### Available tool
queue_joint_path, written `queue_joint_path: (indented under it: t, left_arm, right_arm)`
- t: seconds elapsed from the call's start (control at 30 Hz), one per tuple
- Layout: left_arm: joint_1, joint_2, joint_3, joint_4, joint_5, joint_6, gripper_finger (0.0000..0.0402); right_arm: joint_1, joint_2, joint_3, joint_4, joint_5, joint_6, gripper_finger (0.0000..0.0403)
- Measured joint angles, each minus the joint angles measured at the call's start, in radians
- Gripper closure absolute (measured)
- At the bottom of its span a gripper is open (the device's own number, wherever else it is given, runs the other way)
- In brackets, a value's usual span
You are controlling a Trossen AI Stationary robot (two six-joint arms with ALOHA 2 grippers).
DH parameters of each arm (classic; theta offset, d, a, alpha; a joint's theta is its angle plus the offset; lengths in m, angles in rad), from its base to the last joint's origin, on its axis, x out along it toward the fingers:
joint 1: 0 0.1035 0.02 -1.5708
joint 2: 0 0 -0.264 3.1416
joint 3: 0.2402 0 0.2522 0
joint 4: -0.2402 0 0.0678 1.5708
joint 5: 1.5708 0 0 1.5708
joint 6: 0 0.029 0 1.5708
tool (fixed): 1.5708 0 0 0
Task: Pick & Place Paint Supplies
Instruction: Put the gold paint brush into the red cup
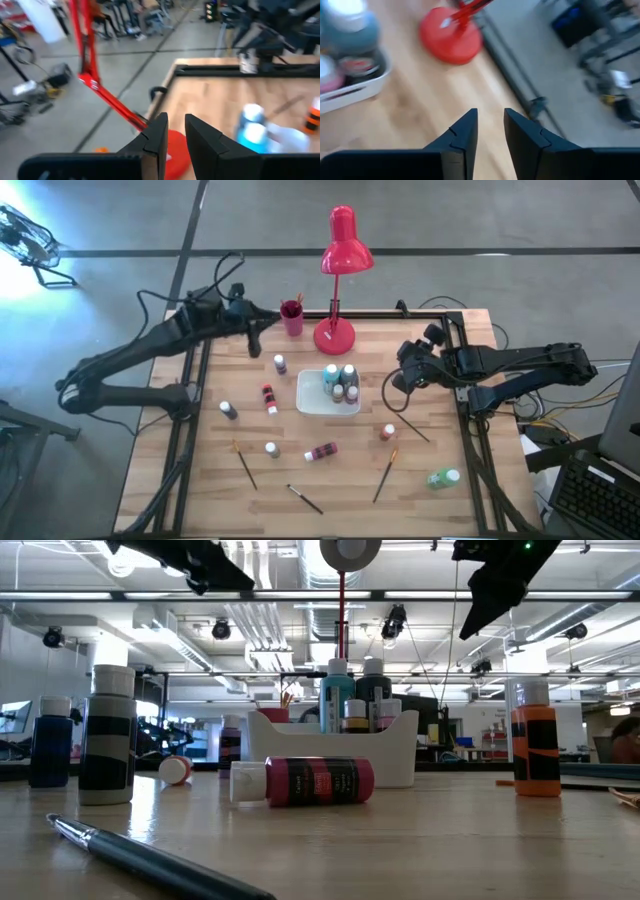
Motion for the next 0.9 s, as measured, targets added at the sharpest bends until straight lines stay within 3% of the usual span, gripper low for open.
queue_joint_path:
  t: [0.2, 0.4, 0.73, 0.9]
  left_arm:
    - [-0.064, -0.025, -0.010, -0.132, 0.002, -0.102, 0.0330]
    - [-0.093, -0.019, -0.017, -0.264, 0.000, -0.220, 0.0330]
    - [-0.094, 0.006, -0.115, -0.265, 0.000, -0.285, 0.0330]
    - [-0.094, 0.017, -0.160, -0.200, 0.000, -0.369, 0.0330]
  right_arm:
    - [0.000, 0.000, 0.000, -0.023, -0.198, 0.013, 0.0327]
    - [0.000, 0.000, 0.000, -0.037, -0.308, 0.085, 0.0333]
    - [-0.003, -0.002, -0.106, -0.037, -0.511, 0.226, 0.0286]
    - [-0.003, -0.024, -0.219, 0.040, -0.525, 0.239, 0.0258]
